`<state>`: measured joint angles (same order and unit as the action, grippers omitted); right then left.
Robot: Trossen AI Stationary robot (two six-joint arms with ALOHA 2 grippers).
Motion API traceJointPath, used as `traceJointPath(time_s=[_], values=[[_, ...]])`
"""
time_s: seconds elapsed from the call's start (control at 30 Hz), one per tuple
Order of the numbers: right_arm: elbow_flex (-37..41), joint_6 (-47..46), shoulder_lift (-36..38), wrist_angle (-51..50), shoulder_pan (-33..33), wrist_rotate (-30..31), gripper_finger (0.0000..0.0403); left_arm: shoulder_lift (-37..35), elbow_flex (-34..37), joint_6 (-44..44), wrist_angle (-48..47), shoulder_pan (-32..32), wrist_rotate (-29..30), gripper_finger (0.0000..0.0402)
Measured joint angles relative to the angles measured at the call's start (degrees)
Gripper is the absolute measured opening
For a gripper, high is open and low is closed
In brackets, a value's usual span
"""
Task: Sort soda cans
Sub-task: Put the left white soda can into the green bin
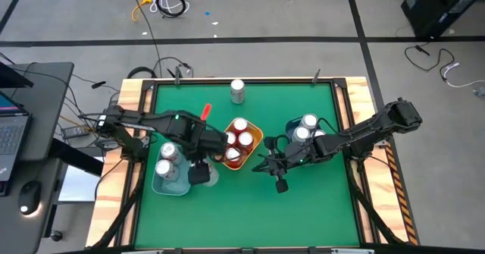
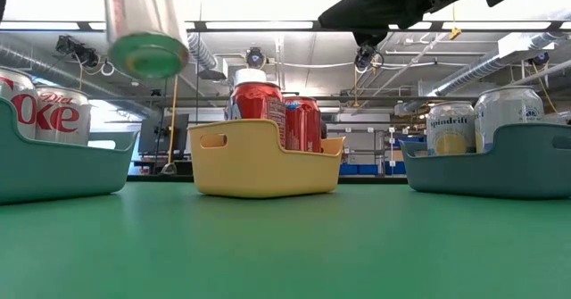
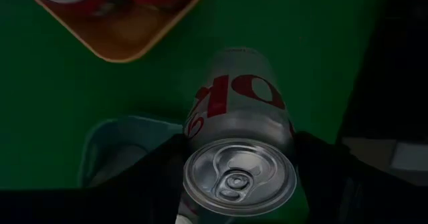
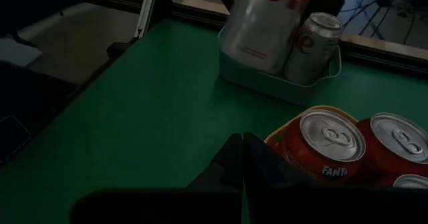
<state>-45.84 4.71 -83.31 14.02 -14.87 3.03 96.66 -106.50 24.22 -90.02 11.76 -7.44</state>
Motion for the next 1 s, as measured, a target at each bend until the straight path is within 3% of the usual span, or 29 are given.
traceJointPath(time_s=[0.4, 0.77, 1.0], values=[[0.0, -0.21, 0.0, 0.03, 0.0, 0.0, 0.0, -0.54, 1.55, 9.48, 0.29, 8.48, 0.16, 0.024], [0.0, -0.19, 0.0, 0.11, -0.04, -0.02, 0.0001, -13.89, 22.22, 15.28, -0.14, 9.28, 2.08, 0.024], [-0.02, -0.13, 0.0, 0.5, 0.0, -0.08, 0.0001, -14.25, 29.43, 14.99, 0.57, 9.35, 0.88, 0.024]])
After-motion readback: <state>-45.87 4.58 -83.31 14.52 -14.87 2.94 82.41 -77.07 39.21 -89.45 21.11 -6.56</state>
